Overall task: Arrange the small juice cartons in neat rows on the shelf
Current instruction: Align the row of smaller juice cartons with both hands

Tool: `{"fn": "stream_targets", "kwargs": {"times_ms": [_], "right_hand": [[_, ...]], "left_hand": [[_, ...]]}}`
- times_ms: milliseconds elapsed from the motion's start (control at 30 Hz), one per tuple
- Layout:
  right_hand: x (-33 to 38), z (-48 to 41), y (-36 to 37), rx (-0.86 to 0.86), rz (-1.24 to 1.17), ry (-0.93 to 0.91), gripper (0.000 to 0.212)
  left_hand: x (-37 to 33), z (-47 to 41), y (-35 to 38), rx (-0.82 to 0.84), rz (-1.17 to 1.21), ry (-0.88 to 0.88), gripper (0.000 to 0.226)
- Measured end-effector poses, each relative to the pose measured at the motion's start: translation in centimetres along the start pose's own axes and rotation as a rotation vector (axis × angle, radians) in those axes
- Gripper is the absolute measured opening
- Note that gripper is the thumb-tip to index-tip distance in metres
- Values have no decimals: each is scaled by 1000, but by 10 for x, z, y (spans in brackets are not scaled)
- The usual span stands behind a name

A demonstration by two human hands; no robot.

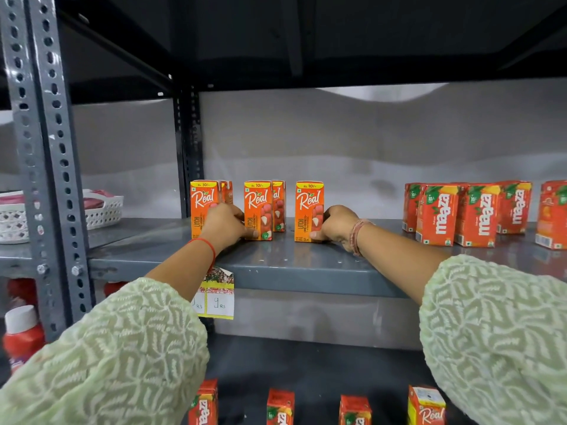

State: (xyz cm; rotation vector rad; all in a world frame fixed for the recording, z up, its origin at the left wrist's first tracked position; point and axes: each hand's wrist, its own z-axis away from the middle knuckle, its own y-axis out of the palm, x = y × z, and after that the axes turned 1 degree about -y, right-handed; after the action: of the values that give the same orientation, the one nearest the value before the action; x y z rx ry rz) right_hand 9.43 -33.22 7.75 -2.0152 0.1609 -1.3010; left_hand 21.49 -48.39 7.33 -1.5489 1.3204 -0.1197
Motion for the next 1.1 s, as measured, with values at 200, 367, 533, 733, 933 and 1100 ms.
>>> {"fn": "stream_targets", "kwargs": {"times_ms": [200,367,533,733,933,1100], "right_hand": [[1,0,0,-23,38,7,49],[0,2,0,-25,50,-3,47],[2,5,0,-21,51,-10,48],[3,10,0,-9,57,-11,48],[6,15,-3,27,-30,42,46],[-2,45,-19,-63,-56,-23,71]], "left_hand": [[0,-5,3,15,28,14,38],[1,-5,4,13,-5,41,41],[2,-5,4,14,0,47,42],[2,-4,4,1,-12,45,44],[4,-4,4,14,7,56,41],[5,13,-9,-77,61,1,27]]}}
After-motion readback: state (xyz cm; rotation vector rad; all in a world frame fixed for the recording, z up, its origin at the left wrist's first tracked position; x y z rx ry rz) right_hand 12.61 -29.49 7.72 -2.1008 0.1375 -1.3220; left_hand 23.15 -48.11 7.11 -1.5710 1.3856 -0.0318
